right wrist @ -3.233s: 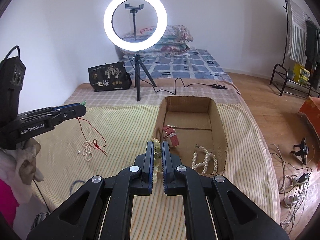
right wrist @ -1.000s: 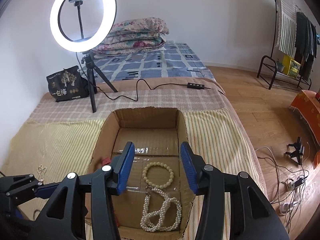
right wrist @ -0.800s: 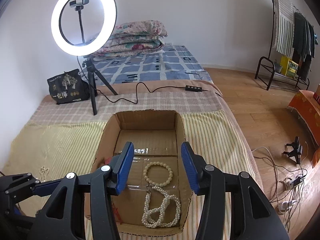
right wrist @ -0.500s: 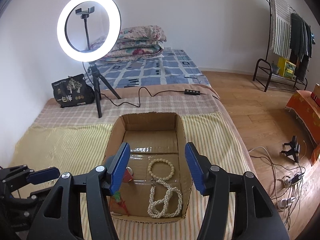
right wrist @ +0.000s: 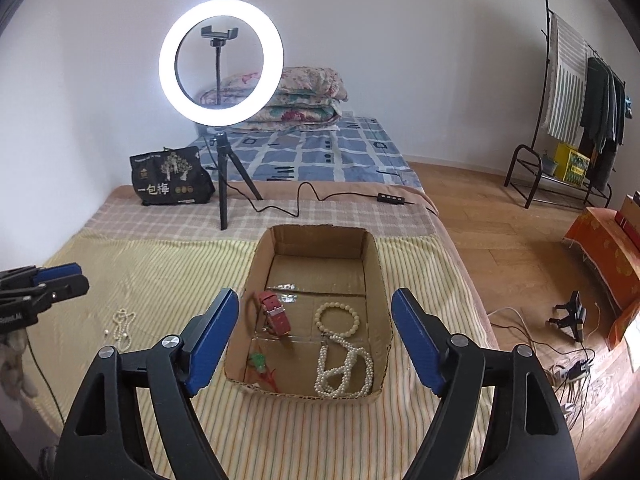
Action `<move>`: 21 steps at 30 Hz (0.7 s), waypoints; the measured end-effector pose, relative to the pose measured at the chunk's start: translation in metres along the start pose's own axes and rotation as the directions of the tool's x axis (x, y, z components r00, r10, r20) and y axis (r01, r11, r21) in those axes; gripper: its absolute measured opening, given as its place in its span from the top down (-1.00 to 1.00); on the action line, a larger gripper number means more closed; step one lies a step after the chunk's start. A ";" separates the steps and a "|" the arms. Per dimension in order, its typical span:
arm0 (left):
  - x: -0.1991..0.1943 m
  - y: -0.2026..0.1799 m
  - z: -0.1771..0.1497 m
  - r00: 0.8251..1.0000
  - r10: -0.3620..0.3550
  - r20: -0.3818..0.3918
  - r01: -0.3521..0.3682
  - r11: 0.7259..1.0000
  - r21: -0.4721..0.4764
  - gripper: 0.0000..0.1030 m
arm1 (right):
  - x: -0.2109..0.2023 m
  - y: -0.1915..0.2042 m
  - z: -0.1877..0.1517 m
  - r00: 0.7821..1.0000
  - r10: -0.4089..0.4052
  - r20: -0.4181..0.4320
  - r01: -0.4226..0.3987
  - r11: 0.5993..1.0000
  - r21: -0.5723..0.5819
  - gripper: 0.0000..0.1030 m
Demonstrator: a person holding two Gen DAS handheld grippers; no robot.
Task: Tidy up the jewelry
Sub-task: 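Withdraw both open tools from the box, then grasp the small pearl strand with the left tool while the right tool grasps the blue cord ring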
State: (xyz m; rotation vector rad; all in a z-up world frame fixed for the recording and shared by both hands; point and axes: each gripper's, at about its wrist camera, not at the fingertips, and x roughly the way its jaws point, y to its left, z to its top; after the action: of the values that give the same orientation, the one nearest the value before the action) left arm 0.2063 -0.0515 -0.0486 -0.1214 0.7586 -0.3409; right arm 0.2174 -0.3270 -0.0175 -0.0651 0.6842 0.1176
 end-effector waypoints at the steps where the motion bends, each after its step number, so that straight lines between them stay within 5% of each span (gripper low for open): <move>1: -0.004 0.007 -0.001 1.000 0.010 0.001 -0.010 1.000 -0.007 0.27 | -0.003 0.002 -0.001 1.000 0.005 0.010 -0.005 1.000 -0.007 -0.53; 13: -0.033 0.089 -0.019 0.990 0.140 -0.018 -0.141 0.987 -0.071 0.27 | -0.025 0.058 -0.028 0.992 0.119 0.038 -0.107 0.968 -0.229 -0.54; 21: -0.046 0.127 -0.028 0.982 0.188 -0.028 -0.190 0.975 -0.118 0.27 | -0.017 0.103 -0.048 0.970 0.237 -0.052 -0.242 0.925 -0.293 -0.54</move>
State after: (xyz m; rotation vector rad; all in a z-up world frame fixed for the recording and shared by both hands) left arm 0.1892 0.0835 -0.0680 -0.1586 0.8002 -0.1146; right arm 0.1604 -0.2311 -0.0463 -0.2729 0.6840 0.4569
